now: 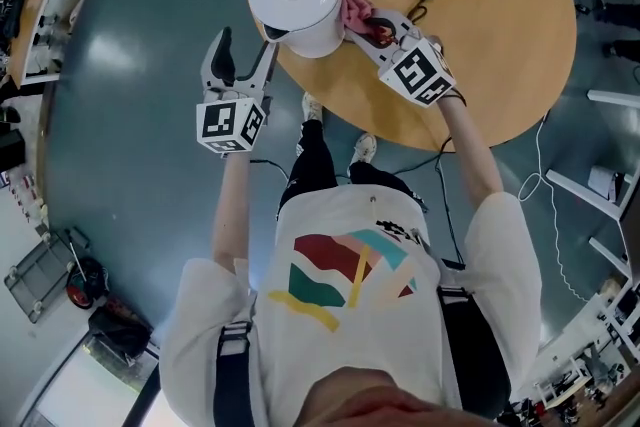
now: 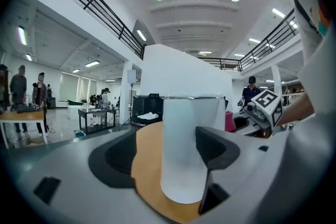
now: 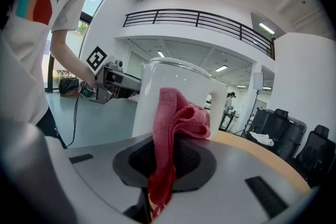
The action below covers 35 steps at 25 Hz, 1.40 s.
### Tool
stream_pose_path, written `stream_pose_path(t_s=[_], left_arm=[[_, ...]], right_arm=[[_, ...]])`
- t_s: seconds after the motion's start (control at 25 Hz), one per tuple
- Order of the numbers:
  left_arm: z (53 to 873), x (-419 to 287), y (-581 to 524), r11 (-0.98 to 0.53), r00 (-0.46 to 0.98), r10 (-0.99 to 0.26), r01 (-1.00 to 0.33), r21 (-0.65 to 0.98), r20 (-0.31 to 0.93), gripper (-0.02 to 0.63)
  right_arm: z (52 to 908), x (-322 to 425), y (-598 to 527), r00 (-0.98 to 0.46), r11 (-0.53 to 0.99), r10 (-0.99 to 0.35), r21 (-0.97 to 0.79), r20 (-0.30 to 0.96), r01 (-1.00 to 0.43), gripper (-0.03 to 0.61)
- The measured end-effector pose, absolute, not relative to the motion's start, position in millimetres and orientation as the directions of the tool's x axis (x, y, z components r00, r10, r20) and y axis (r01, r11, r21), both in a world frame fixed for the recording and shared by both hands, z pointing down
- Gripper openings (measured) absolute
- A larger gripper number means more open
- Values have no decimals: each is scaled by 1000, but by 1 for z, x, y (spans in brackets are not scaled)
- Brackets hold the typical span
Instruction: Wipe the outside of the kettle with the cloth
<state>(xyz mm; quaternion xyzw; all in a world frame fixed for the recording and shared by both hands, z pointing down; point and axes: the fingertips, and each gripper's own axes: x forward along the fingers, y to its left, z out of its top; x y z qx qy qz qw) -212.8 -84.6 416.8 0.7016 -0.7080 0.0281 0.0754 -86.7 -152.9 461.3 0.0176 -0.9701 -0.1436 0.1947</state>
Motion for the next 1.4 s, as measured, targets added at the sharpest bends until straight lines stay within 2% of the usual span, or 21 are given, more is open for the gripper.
stream_pose_path(t_s=[0.28,0.56,0.76,1.04,1.28,1.4], left_arm=[[420,-250,-116,67,-57,-985,-996,52,161,382],[426,-262,-158,27,-18,-985,-999,47,171,382],[419,-312,-179,8,2,-984,-999,53,177,382],[408,-290,-171,26,-14,-994,-994,110,109,382],[410,-286,-119,72,-60,-995,-982,174,75,382],[417,-270,-94,93,-79,-994,-975,201,78,382]], right_arm=[[466,-97,-143,-933,971,-55,237,355,32,44],[471,-100,-150,-935,980,-79,197,346,-9,44],[461,-145,-144,-935,984,-107,173,337,-50,44],[438,-113,-137,-958,982,-186,64,217,-176,44],[399,-161,-101,-984,985,-143,111,109,-131,44],[395,-186,-88,-988,983,-118,154,98,-103,44]])
